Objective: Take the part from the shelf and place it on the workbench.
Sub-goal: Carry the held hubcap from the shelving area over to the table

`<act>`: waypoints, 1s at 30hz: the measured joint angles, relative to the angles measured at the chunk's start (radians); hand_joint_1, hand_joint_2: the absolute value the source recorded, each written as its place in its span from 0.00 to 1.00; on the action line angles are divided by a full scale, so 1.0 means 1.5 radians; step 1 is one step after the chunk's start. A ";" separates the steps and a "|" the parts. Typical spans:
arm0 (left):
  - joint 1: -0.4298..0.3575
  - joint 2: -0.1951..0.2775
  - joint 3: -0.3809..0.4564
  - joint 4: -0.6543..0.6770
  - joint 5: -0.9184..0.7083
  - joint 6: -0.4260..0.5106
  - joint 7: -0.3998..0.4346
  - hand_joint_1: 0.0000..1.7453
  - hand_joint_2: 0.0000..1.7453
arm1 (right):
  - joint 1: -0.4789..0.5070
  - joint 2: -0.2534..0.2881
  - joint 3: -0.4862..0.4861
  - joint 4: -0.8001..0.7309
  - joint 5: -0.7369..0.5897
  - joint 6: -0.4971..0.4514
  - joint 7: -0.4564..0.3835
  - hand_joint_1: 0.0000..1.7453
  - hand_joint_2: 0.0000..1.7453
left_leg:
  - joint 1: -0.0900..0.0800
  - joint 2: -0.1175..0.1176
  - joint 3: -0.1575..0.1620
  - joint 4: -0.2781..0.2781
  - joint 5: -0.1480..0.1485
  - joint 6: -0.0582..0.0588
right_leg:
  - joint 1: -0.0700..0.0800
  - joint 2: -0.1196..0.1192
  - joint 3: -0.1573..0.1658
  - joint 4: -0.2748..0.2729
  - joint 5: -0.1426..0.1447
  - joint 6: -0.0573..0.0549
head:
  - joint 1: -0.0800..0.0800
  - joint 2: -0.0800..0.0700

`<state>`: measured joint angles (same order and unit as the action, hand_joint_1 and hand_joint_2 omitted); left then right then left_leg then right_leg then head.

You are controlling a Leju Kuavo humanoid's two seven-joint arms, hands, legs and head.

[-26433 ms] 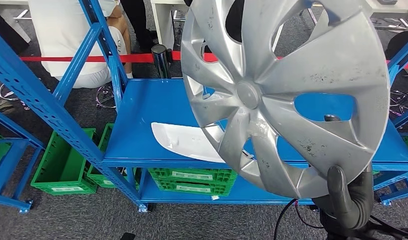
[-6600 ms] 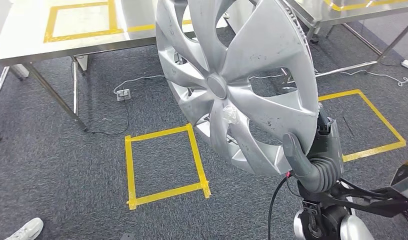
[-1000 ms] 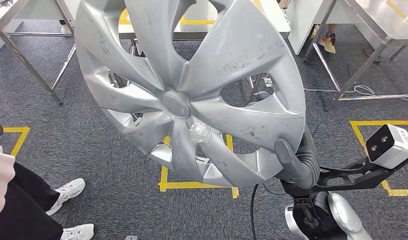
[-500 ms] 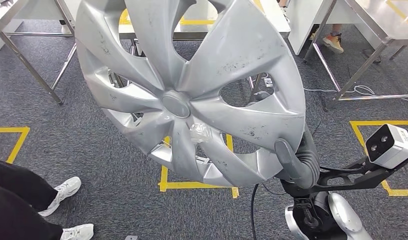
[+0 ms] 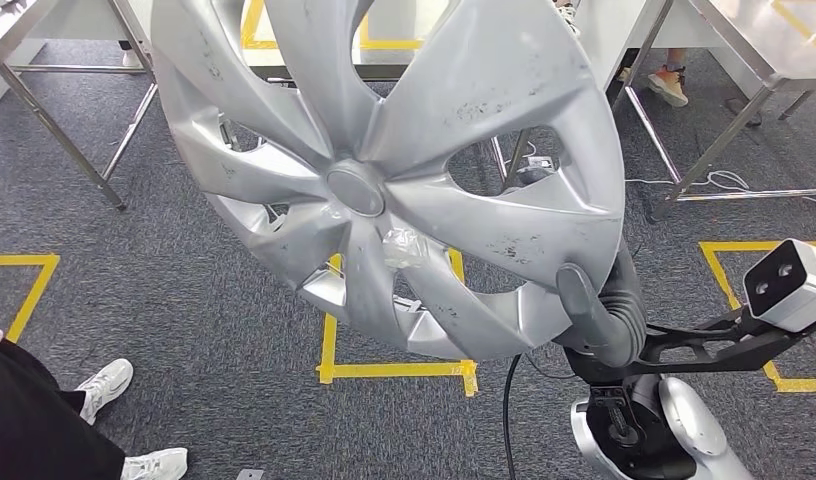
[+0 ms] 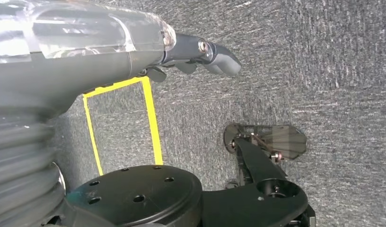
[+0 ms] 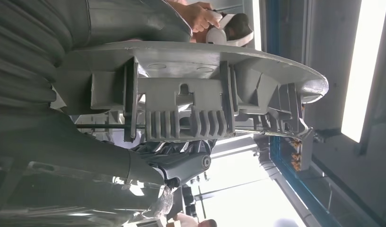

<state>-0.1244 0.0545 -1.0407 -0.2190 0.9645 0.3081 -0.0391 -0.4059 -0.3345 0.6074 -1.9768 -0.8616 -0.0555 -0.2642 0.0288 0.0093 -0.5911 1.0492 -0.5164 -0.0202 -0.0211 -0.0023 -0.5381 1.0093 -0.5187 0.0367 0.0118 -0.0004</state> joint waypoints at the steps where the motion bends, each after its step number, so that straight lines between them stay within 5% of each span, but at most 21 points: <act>1: 0.000 0.001 0.000 0.000 0.001 0.000 0.002 0.00 1.00 | -0.001 0.000 -0.001 -0.001 0.000 -0.003 -0.004 1.00 1.00 | 0.000 0.000 0.000 0.000 0.000 0.000 | 0.000 0.000 0.000 0.000 0.000 0.000 | 0.000 0.000; 30: 0.000 -0.002 0.000 0.000 0.002 -0.010 0.024 0.00 1.00 | -0.001 -0.024 -0.078 -0.049 0.004 -0.056 0.000 1.00 1.00 | 0.000 -0.007 0.000 0.000 0.000 0.000 | 0.000 -0.002 0.001 0.000 0.000 0.000 | 0.000 0.000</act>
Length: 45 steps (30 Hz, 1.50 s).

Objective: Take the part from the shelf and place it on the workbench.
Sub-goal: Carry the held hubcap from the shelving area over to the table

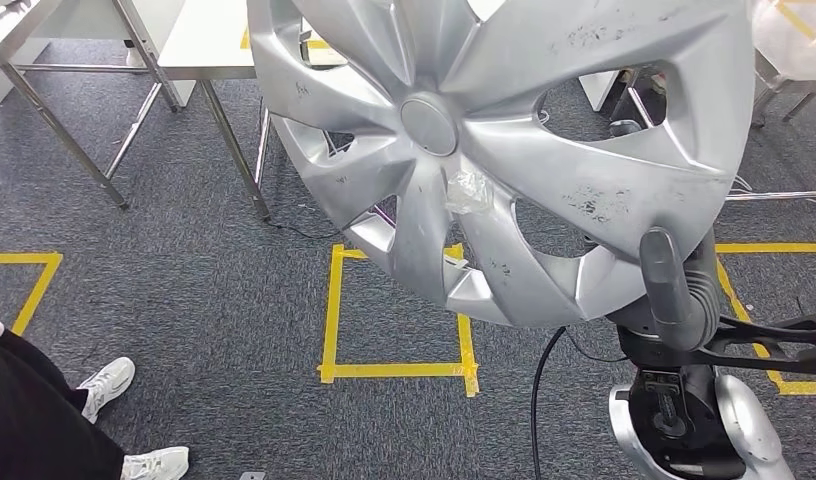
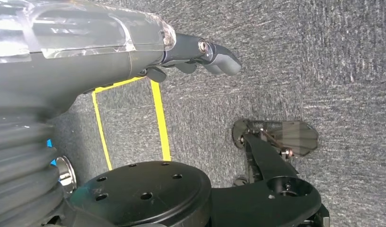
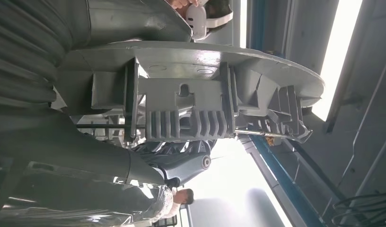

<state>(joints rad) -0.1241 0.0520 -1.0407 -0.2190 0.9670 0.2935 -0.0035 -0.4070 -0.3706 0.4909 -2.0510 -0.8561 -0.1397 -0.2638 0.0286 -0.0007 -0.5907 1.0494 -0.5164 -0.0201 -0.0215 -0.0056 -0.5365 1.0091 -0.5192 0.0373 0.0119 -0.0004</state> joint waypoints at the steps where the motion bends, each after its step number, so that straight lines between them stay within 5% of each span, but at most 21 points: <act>1: 0.000 0.000 0.000 0.000 0.000 0.000 0.000 0.00 1.00 | 0.000 0.000 0.000 -0.001 0.001 -0.001 0.002 1.00 1.00 | 0.000 0.000 0.000 0.000 0.000 0.000 | 0.000 0.000 0.000 0.000 0.000 0.000 | 0.000 0.000; 45: 0.000 -0.009 0.000 0.000 -0.003 -0.001 -0.001 0.00 1.00 | 0.000 -0.003 -0.004 -0.011 0.006 -0.005 0.004 1.00 1.00 | 0.000 0.003 0.000 0.000 0.000 0.000 | 0.000 0.000 0.000 0.000 0.000 0.000 | 0.000 0.000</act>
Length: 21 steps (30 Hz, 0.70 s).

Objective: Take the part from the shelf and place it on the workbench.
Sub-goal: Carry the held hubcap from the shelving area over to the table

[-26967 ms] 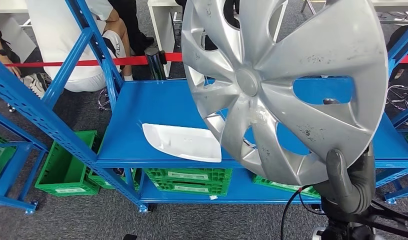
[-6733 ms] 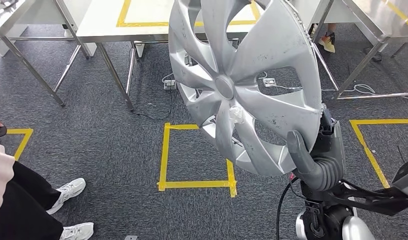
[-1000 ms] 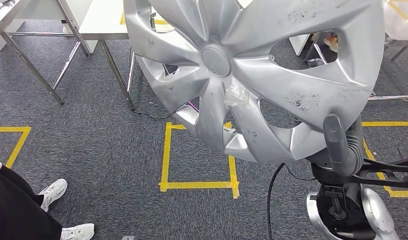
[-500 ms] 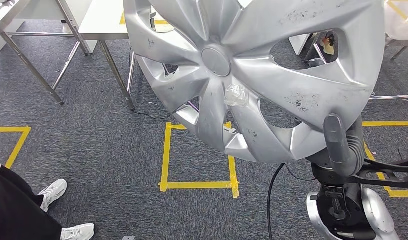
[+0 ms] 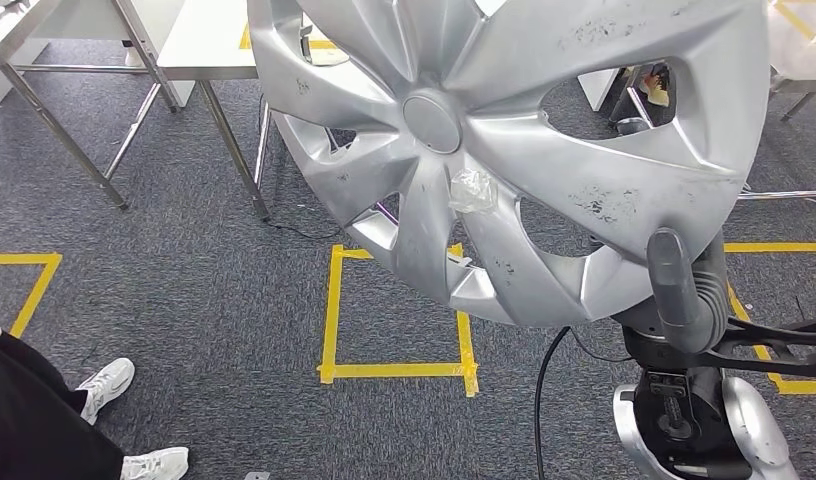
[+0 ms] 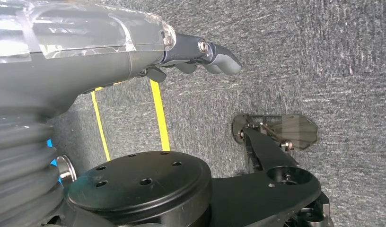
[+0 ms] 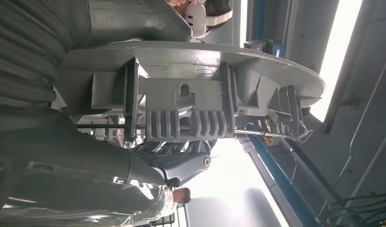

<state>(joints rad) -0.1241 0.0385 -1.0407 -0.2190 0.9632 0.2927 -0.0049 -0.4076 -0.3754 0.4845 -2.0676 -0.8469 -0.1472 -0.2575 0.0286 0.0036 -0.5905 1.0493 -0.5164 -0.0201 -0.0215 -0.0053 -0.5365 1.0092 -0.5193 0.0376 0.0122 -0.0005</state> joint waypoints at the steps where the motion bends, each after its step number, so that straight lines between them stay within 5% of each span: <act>1: 0.000 0.000 0.000 0.000 0.000 0.000 0.000 0.00 1.00 | 0.000 0.000 0.000 0.000 0.000 0.000 0.000 1.00 1.00 | 0.000 0.000 0.000 0.000 0.000 0.000 | 0.000 0.000 0.000 0.000 0.000 0.000 | 0.000 0.000; 11: 0.000 0.000 0.000 0.000 0.000 0.000 -0.001 0.00 1.00 | 0.000 0.000 0.000 0.000 0.000 0.000 0.000 1.00 1.00 | -0.001 0.000 0.000 0.001 0.000 0.000 | 0.000 0.000 0.000 -0.001 0.000 0.000 | 0.000 0.000; 17: 0.000 0.000 0.000 0.000 0.000 0.000 -0.001 0.00 1.00 | 0.000 0.000 0.000 -0.001 0.000 0.000 0.000 1.00 1.00 | -0.003 0.001 0.005 -0.009 0.002 0.015 | -0.005 0.000 0.001 -0.005 0.000 0.014 | 0.000 0.000; 19: -0.001 0.000 0.000 0.000 0.000 0.001 -0.001 0.00 1.00 | 0.000 -0.001 0.000 -0.002 0.000 0.000 0.000 1.00 1.00 | 0.000 0.002 0.015 -0.024 0.006 0.022 | -0.005 0.001 -0.017 0.030 -0.018 0.016 | 0.002 0.000; 21: -0.001 0.000 0.000 0.000 0.000 0.001 -0.001 0.00 1.00 | 0.001 -0.002 0.000 -0.003 0.000 0.000 0.000 1.00 1.00 | -0.003 0.004 0.022 -0.027 0.005 0.025 | -0.004 0.001 -0.063 0.116 -0.053 0.015 | 0.004 0.000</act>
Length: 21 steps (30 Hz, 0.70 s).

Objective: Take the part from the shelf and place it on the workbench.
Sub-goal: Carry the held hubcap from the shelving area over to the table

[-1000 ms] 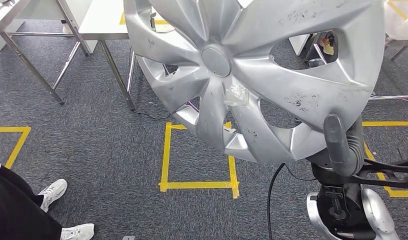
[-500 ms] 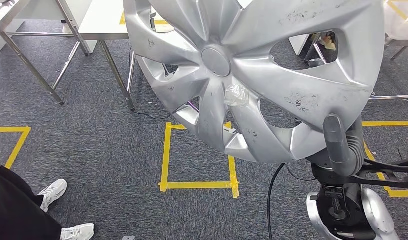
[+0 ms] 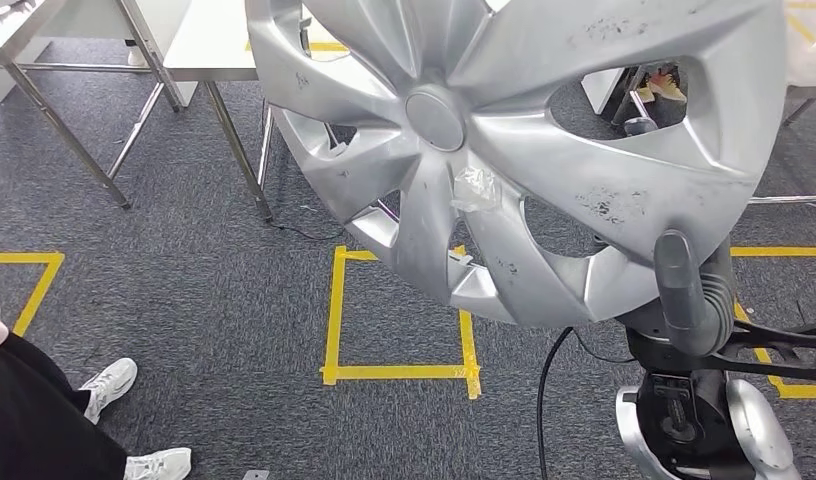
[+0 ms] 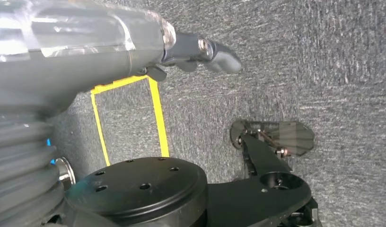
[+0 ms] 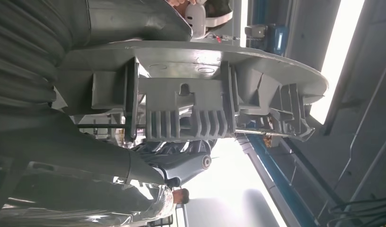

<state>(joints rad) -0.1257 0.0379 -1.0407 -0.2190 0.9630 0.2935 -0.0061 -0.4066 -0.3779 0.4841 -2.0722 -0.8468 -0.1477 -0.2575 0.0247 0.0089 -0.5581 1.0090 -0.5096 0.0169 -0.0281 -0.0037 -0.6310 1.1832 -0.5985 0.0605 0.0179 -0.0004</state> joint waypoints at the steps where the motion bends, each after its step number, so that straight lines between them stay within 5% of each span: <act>1: 0.000 0.000 0.000 0.000 0.000 0.000 0.000 0.00 1.00 | 0.001 0.000 0.000 0.000 0.000 0.000 0.000 1.00 1.00 | -0.001 0.000 0.003 0.000 -0.002 0.001 | 0.000 0.000 -0.024 0.040 -0.010 0.000 | 0.000 0.000; 3: 0.001 -0.001 0.000 0.000 0.000 0.000 0.000 0.00 1.00 | 0.004 -0.001 0.000 -0.001 0.000 0.000 0.000 1.00 1.00 | -0.003 -0.002 0.011 0.000 -0.008 -0.001 | 0.000 0.000 -0.042 0.057 0.009 -0.002 | 0.001 0.000; 5: 0.001 -0.001 0.000 0.000 0.000 0.000 0.000 0.00 1.00 | 0.005 -0.001 0.000 -0.001 0.000 -0.001 0.001 1.00 1.00 | -0.002 -0.004 0.023 0.000 -0.018 -0.006 | 0.000 0.000 -0.019 -0.014 0.068 -0.006 | 0.001 0.000; 7: 0.000 -0.002 0.000 0.000 0.000 0.000 0.000 0.00 1.00 | 0.004 -0.001 0.000 -0.001 0.000 -0.001 0.001 1.00 1.00 | -0.004 -0.005 0.029 0.001 -0.026 -0.013 | 0.003 0.000 0.010 -0.083 0.098 -0.013 | 0.002 0.000; 12: -0.001 -0.002 0.000 0.000 0.000 0.000 0.000 0.00 1.00 | 0.003 -0.001 0.000 -0.004 0.000 -0.001 0.001 1.00 1.00 | -0.004 -0.002 0.027 0.011 -0.042 -0.032 | 0.005 0.001 0.025 -0.112 0.083 -0.033 | -0.004 0.000; 14: -0.002 -0.002 0.000 0.000 -0.001 0.000 0.000 0.00 1.00 | 0.003 -0.002 0.000 -0.006 0.000 -0.001 0.001 1.00 1.00 | -0.004 -0.004 -0.006 0.073 -0.069 -0.036 | 0.003 -0.001 0.036 -0.117 0.079 -0.039 | -0.008 0.000; 16: -0.001 -0.002 0.000 0.000 -0.001 0.000 0.000 0.00 1.00 | 0.003 -0.002 0.000 -0.007 0.000 -0.001 0.001 1.00 1.00 | -0.004 -0.006 -0.067 0.164 -0.093 -0.036 | 0.004 -0.001 0.044 -0.118 0.071 -0.042 | -0.011 0.000; 18: 0.000 -0.002 0.000 0.000 -0.001 0.000 0.000 0.00 1.00 | 0.005 -0.002 0.000 -0.007 0.000 -0.001 0.001 1.00 1.00 | -0.004 -0.006 -0.103 0.191 -0.071 -0.035 | 0.005 0.000 0.057 -0.118 0.061 -0.041 | -0.012 0.000; 21: 0.001 -0.001 0.000 0.000 -0.001 0.000 0.000 0.00 1.00 | 0.006 -0.002 0.001 -0.007 0.000 -0.001 0.001 1.00 1.00 | -0.005 -0.004 -0.080 0.090 0.024 -0.031 | 0.006 0.001 0.083 -0.118 0.040 -0.034 | -0.014 0.000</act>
<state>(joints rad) -0.1244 0.0359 -1.0407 -0.2190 0.9613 0.2934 -0.0060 -0.3983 -0.3807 0.4850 -2.0820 -0.8465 -0.1491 -0.2564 0.0169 0.0025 -0.6785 1.1436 -0.4730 -0.0289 -0.0198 -0.0021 -0.5067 1.0058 -0.5390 0.0100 -0.0031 -0.0005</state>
